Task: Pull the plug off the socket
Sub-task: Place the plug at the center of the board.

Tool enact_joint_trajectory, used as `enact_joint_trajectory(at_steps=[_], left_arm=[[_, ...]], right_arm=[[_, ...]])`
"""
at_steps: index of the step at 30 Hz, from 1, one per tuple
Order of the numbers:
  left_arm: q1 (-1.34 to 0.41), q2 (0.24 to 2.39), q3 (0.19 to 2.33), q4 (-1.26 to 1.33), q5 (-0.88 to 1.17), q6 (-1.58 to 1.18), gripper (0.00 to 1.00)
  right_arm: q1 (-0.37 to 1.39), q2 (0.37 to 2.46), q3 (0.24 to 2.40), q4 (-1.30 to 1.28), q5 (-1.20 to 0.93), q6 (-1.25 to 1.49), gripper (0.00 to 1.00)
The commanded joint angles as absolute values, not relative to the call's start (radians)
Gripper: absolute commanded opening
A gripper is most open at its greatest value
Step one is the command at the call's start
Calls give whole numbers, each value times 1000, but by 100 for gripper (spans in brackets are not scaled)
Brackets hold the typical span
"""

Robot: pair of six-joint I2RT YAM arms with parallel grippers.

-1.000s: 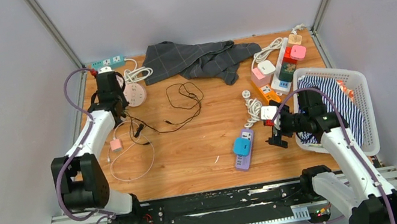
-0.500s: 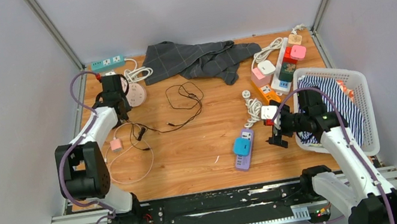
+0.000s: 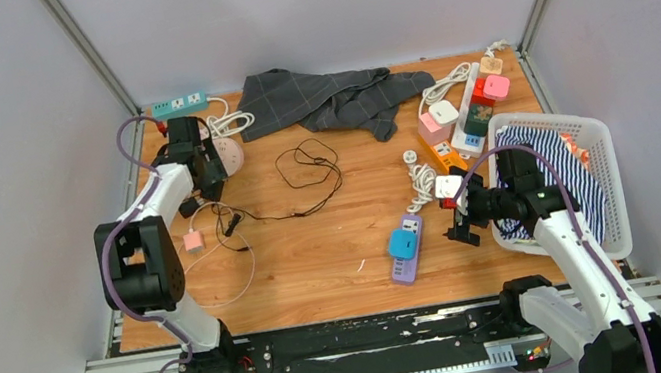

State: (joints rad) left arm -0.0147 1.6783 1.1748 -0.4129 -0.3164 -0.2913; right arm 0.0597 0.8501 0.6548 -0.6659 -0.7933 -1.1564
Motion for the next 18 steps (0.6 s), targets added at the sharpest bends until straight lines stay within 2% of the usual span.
enact_joint_trajectory(at_steps=[1,11,18], left_arm=[[-3,1672,1208,-456,-285,-303,86],[24,1618,1244,-476,-277,-250,95],[26,1456,1184,-395,-172,-240,100]], right_arm=[[43,854,637,-699,-824,-1175,99],[38,858,637,-706,-827,-1183,99],[38,867,641,-724,-836,-1200,99]])
